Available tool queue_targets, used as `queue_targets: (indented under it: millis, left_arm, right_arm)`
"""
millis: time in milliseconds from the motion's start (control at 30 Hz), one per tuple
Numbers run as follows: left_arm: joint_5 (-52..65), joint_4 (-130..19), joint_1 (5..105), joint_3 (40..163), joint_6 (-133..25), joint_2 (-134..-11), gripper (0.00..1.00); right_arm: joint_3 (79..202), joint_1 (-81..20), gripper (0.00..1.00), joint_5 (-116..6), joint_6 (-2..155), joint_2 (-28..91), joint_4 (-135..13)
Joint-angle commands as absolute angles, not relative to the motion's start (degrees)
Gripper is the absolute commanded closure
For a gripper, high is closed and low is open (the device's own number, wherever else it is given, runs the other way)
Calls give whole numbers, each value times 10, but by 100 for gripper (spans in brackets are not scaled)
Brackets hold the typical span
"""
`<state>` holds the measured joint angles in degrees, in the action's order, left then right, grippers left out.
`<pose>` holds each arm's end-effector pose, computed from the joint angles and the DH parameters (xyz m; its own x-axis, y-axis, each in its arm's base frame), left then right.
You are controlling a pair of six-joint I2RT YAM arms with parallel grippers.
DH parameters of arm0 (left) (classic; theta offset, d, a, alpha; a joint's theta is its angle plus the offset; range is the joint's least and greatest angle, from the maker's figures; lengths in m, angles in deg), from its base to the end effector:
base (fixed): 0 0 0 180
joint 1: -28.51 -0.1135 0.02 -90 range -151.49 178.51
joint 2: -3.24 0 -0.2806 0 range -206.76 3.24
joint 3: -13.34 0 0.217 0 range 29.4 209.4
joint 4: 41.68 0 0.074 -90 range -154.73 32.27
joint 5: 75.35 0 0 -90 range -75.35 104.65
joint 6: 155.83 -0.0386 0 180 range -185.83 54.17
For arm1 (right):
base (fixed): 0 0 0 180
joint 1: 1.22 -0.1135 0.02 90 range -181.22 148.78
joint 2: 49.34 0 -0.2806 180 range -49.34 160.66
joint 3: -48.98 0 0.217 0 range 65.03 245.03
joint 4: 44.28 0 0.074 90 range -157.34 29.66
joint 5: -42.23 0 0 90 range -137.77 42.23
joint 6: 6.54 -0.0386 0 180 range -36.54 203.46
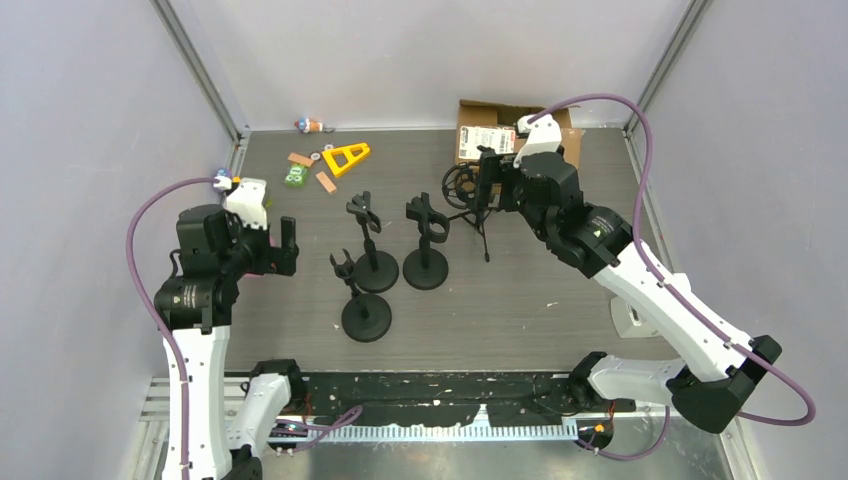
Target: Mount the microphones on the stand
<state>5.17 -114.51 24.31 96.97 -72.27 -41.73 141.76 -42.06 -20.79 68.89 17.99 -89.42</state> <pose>0.0839 -0.0002 0.3844 -0.5495 0.0706 -0.8325 0.1261 0.9920 0.0009 0.1702 0.1240 0.4291 -0.3120 0.0266 -0.9497 -0.1871 0.9783 0.0889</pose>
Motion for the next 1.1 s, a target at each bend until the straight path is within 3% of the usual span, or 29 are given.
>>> queue_targets:
  millis: [0,433,767,1067]
  left_arm:
    - [35,-1152,240,993,-720,-415,0]
    - [-41,-1183,240,1019,-732,-433,0]
    - [-184,-1164,243,1087,-711,-489,1]
    - [-140,-1086,379,1129,-723,-604,0]
  right_arm:
    - [1445,-431,5,-190,702,182,-898]
    - [1433,-451,5,-166,697,181,-942]
    - [1492,-522,5,-129,714,211,-961]
    - [1500,-529,5,-137,720,208,-963]
